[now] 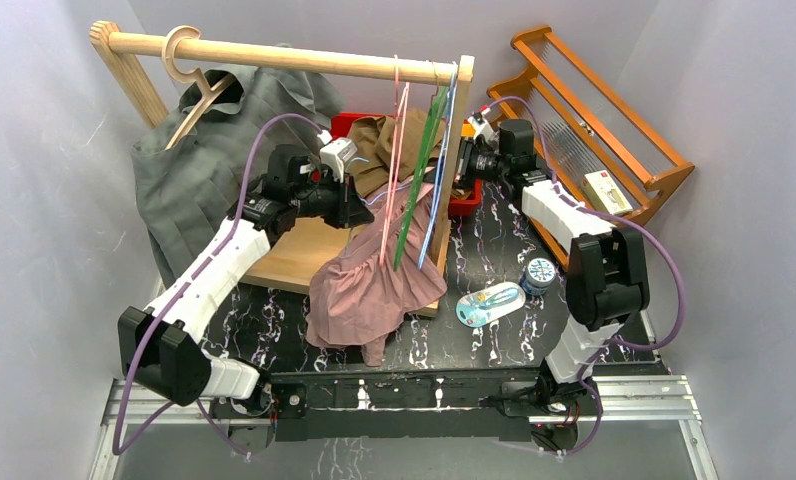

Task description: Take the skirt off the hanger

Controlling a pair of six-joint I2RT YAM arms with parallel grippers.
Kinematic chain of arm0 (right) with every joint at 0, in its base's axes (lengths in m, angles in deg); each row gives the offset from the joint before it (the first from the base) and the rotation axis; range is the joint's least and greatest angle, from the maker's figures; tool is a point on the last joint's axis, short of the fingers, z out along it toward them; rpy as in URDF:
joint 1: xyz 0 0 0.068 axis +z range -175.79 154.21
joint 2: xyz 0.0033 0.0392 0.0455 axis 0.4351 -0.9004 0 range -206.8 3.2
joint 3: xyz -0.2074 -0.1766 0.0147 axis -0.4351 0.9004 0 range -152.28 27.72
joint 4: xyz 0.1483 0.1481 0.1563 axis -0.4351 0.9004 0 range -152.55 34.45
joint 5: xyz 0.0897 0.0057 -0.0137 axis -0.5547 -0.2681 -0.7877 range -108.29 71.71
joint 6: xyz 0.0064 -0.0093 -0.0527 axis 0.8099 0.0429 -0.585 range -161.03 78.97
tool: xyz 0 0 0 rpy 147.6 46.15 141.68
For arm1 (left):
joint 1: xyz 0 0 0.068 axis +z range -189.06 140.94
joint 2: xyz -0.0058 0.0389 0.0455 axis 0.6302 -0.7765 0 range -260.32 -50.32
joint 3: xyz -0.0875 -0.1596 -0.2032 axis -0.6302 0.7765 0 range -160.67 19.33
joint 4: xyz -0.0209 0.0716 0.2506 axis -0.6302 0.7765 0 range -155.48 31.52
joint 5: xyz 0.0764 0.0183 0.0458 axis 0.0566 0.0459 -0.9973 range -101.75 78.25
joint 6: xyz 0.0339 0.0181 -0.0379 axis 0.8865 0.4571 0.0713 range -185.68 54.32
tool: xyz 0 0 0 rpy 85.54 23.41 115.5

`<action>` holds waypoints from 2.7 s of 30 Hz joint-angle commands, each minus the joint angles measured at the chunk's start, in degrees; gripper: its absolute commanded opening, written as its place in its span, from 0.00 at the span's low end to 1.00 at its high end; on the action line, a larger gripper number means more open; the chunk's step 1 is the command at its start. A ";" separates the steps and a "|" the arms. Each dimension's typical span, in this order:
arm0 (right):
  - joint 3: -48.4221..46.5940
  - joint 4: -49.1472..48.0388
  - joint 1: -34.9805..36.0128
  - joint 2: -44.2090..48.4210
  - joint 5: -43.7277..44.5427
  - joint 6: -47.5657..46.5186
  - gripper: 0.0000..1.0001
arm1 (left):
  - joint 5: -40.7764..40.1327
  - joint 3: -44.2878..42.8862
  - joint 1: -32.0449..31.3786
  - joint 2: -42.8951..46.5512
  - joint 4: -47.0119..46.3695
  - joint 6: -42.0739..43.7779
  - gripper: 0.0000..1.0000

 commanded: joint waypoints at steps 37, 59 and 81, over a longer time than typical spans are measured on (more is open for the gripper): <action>4.02 -0.99 -14.81 1.86 6.56 -2.12 0.00 | -23.39 6.01 -0.58 18.58 -2.98 5.12 0.00; -8.95 8.59 0.27 2.75 1.93 -8.78 0.03 | -21.84 4.88 -0.58 13.93 -6.14 6.96 0.00; -12.66 9.51 3.85 0.94 4.15 -12.38 0.98 | -13.51 4.53 -0.58 11.19 -11.66 4.85 0.00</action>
